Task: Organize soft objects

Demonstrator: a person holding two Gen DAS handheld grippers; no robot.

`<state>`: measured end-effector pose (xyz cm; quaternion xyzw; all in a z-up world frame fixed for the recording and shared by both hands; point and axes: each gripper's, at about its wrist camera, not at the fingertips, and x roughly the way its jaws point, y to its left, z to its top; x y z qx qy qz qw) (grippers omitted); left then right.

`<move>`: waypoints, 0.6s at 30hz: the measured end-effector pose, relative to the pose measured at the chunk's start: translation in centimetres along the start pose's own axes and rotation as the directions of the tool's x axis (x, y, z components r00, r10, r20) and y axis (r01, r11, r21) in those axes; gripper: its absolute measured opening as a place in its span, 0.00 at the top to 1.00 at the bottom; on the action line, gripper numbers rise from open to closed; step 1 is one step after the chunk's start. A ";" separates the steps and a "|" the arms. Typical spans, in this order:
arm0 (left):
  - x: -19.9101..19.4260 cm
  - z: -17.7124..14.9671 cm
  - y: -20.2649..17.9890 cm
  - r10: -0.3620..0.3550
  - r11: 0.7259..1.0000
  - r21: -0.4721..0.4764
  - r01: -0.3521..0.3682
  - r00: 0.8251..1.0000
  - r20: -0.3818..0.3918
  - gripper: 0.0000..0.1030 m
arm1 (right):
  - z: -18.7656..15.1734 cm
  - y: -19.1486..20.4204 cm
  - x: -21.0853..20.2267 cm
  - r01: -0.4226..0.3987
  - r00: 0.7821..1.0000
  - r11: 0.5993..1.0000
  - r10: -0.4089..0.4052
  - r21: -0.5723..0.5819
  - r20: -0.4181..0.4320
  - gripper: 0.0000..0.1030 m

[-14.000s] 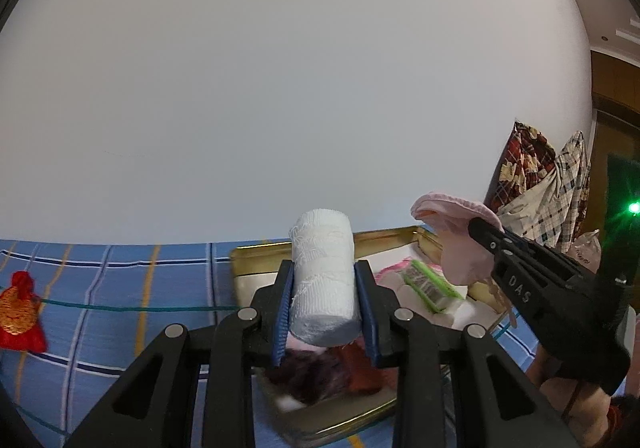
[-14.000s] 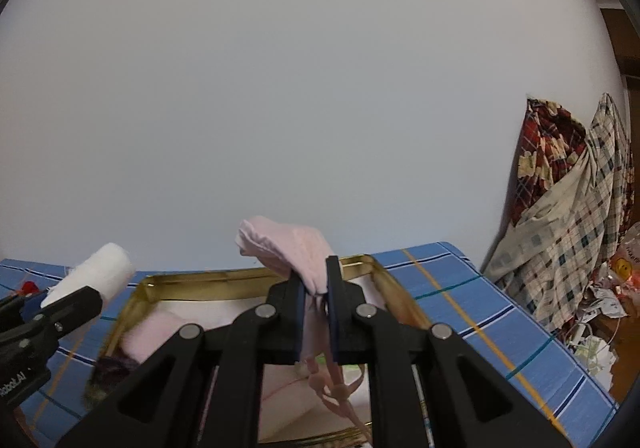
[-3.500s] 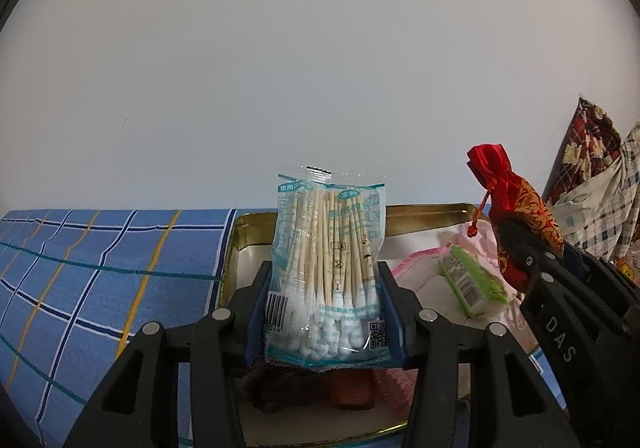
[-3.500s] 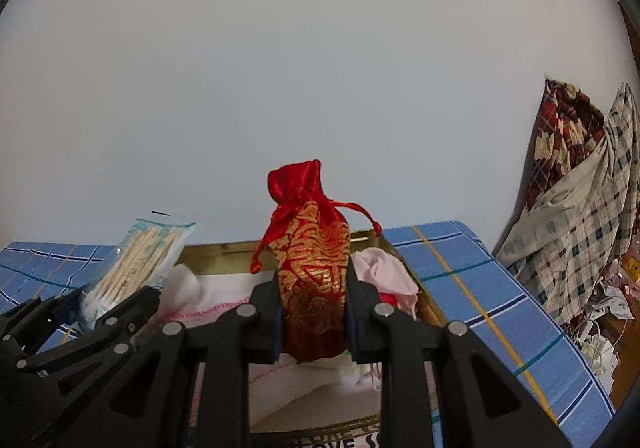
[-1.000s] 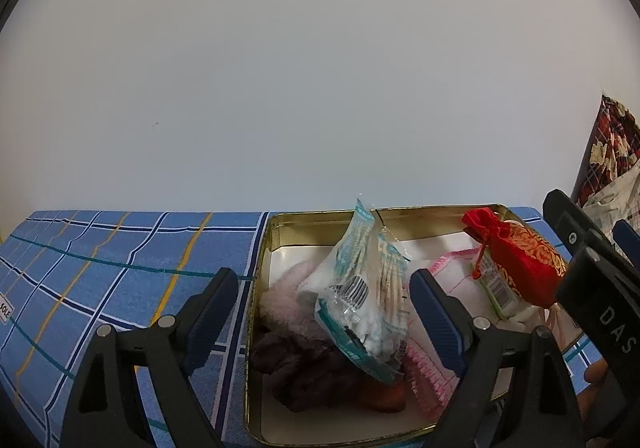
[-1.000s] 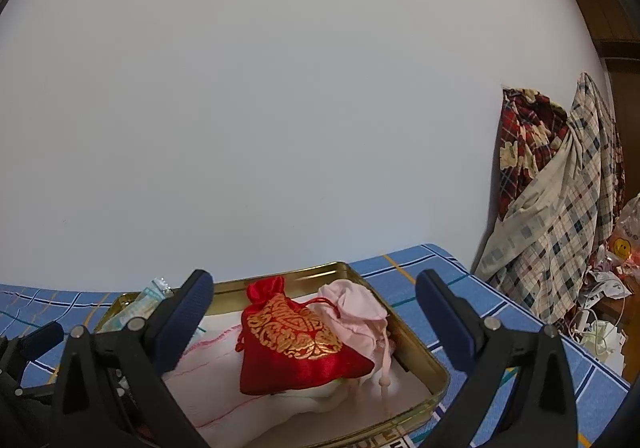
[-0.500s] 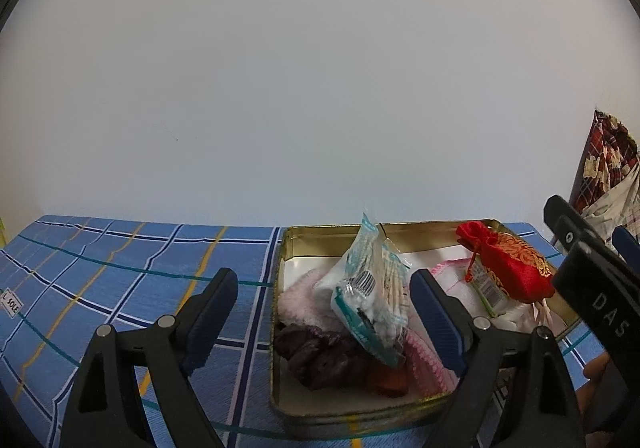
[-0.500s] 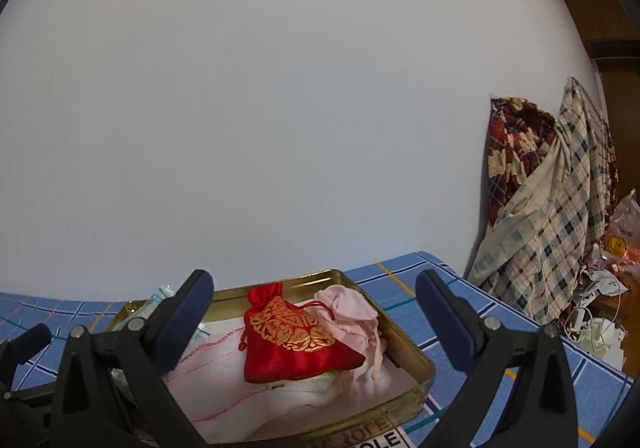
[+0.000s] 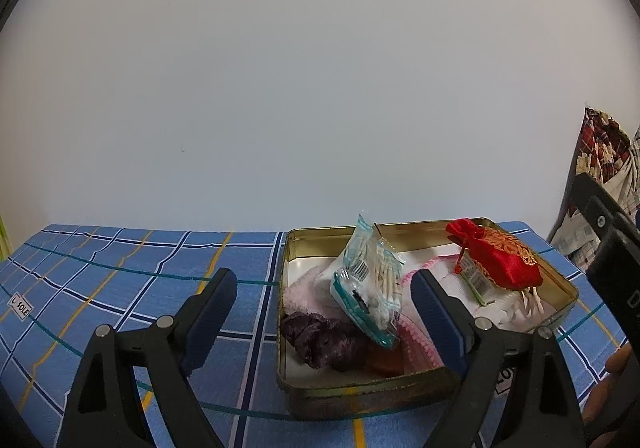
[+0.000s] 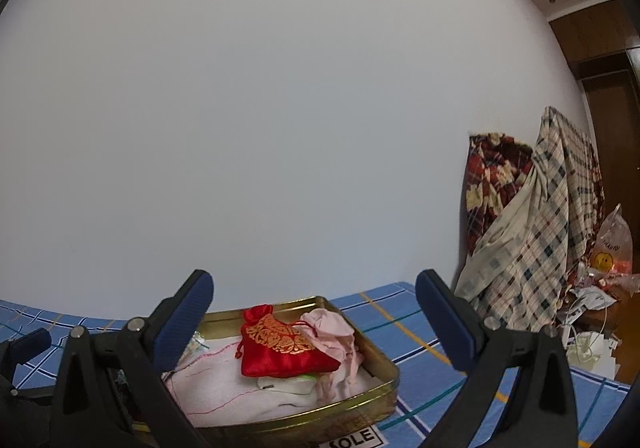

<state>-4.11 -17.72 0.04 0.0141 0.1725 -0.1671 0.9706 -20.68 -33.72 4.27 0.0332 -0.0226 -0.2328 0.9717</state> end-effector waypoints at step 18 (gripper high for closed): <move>-1.2 -0.5 0.0 -0.001 1.000 0.005 0.001 1.000 0.019 0.11 | 0.2 0.3 -1.5 -0.003 0.999 1.000 0.004 -0.017 0.044 0.00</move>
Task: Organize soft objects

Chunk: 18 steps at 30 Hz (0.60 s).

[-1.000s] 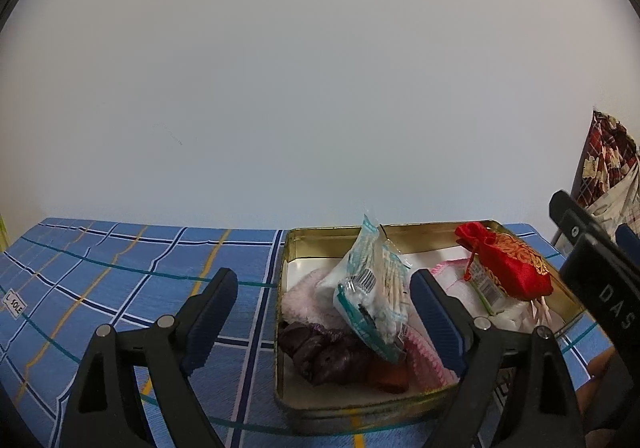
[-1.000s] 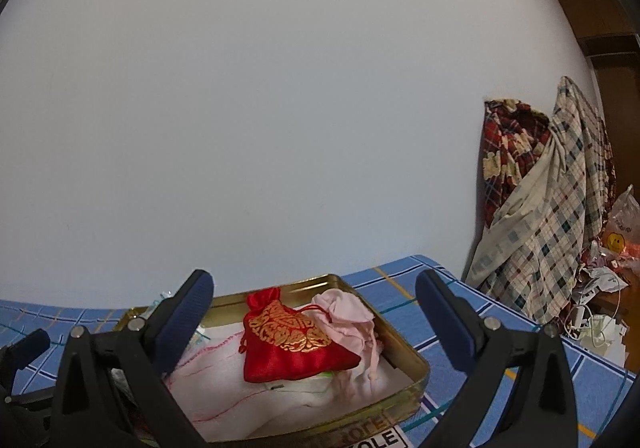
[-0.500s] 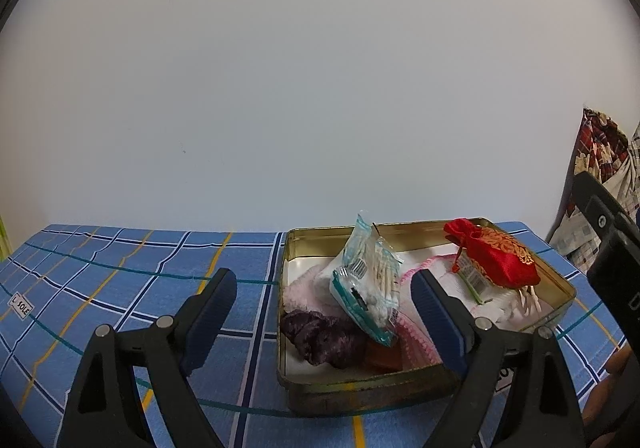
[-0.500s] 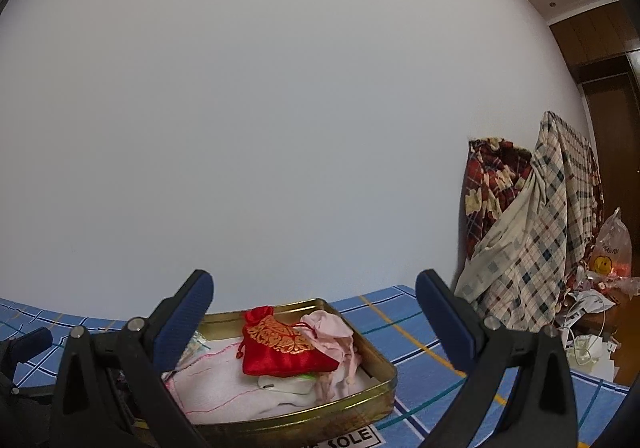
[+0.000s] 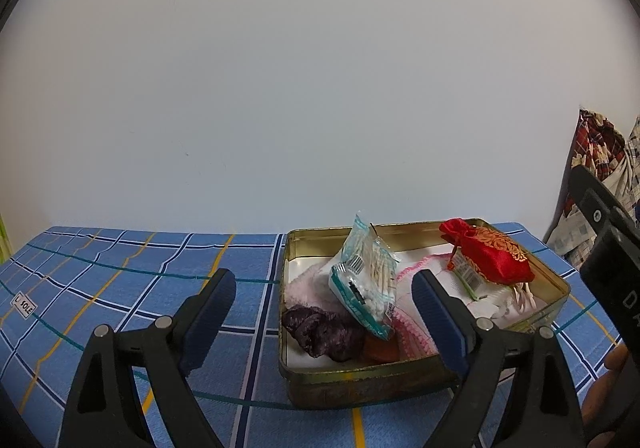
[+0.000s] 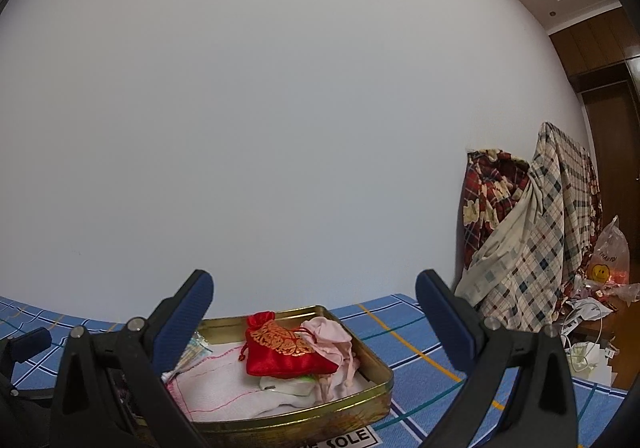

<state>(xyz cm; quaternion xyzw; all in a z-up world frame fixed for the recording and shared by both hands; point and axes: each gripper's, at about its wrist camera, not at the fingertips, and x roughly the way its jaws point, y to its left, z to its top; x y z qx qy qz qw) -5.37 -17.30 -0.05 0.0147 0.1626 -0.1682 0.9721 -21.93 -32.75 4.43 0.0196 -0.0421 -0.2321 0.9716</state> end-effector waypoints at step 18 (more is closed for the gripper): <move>-0.3 0.0 0.0 0.001 1.000 0.002 -0.001 1.000 0.010 0.11 | 0.0 0.0 0.0 -0.005 1.000 1.000 0.005 -0.003 0.004 0.00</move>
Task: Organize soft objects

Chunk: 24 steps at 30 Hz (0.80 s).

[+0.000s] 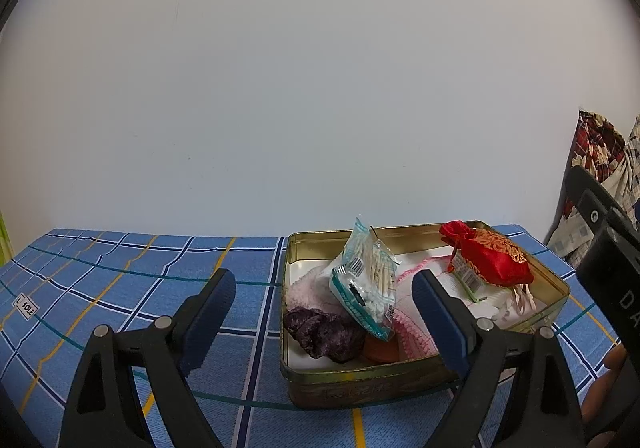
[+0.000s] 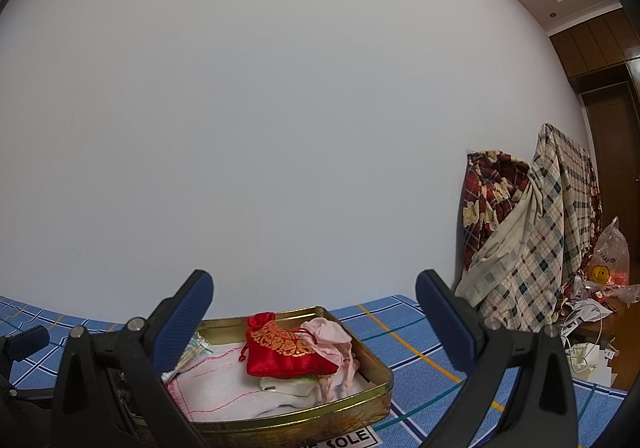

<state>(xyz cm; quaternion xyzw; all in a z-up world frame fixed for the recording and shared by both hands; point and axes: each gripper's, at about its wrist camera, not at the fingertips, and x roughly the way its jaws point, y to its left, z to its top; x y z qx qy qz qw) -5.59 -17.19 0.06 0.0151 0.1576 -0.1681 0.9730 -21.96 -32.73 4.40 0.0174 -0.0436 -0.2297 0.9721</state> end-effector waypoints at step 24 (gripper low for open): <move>0.0 0.1 0.0 0.007 1.000 0.014 -0.008 1.000 0.013 0.10 | 0.2 -0.7 -0.6 0.008 1.000 1.000 -0.009 0.017 0.026 0.00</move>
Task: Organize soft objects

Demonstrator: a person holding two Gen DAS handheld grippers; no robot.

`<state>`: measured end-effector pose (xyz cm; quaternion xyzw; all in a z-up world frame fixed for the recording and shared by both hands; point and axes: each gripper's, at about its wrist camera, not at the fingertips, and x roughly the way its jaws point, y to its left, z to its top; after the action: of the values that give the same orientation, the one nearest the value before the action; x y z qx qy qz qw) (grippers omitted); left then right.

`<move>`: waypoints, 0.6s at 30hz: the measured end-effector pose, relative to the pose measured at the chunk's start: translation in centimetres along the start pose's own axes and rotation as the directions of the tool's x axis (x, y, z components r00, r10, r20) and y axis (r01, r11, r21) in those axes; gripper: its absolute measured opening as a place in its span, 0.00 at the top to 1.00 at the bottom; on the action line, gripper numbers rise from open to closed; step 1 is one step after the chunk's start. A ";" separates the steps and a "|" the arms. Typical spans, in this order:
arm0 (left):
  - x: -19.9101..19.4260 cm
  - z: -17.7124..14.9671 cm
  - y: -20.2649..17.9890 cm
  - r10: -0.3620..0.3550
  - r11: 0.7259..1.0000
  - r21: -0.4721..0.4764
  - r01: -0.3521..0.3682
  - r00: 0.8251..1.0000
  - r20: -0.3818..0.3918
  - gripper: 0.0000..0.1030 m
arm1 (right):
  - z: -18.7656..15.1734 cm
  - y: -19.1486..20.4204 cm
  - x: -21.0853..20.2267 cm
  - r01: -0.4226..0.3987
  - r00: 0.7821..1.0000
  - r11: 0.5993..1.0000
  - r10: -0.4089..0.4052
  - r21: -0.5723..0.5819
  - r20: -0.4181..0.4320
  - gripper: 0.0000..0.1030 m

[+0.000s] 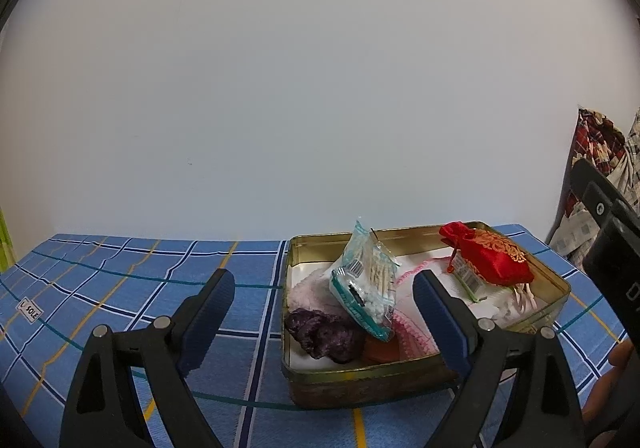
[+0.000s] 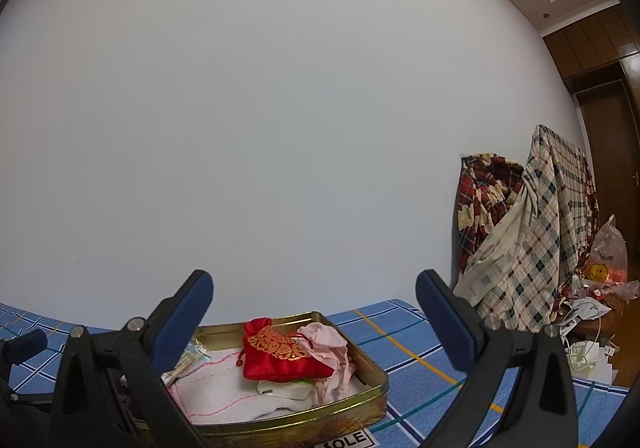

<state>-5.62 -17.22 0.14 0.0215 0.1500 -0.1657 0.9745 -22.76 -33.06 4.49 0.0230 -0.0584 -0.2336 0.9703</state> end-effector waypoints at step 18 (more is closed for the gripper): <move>0.0 -0.1 0.1 0.000 1.000 -0.026 0.000 1.000 -0.001 0.03 | -0.1 -0.1 0.0 -0.002 1.000 1.000 0.002 -0.002 0.000 0.00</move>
<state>-5.65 -17.13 0.05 0.0092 0.1527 -0.1636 0.9746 -22.73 -33.13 4.40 0.0220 -0.0580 -0.2328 0.9705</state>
